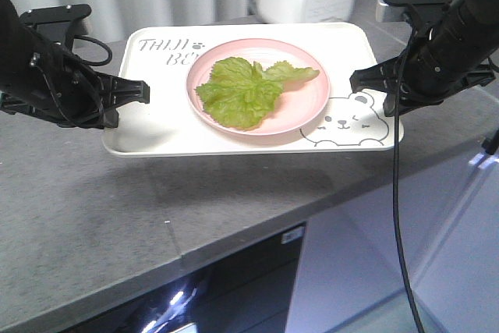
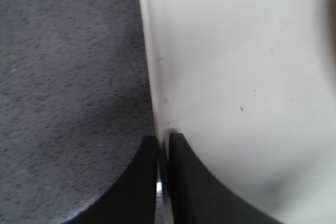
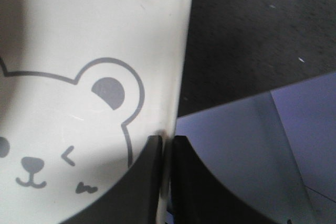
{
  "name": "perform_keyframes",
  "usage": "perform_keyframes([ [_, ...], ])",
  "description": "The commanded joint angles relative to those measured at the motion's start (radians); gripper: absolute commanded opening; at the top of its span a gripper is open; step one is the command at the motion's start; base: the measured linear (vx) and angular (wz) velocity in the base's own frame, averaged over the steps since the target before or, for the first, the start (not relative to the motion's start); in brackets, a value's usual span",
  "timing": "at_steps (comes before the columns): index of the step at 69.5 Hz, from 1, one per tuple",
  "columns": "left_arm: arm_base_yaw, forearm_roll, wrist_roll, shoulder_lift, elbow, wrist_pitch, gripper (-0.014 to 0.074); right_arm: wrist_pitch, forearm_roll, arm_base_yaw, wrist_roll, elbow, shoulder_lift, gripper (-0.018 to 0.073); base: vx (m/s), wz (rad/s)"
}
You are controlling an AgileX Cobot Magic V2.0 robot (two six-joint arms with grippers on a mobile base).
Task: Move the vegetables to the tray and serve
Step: 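Turn the base away from the pot while holding the tray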
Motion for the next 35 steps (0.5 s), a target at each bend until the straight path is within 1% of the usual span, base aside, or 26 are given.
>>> perform_keyframes([
  [1,-0.023,-0.047,0.019,-0.049,-0.031,-0.075,-0.0008,-0.060,0.037,0.010,-0.021,-0.031,-0.051,-0.0004,-0.03,-0.53],
  [35,-0.023,-0.047,0.019,-0.049,-0.031,-0.075,-0.0008,-0.061,0.037,0.010,-0.021,-0.031,-0.051,-0.0004,-0.02,-0.50],
])
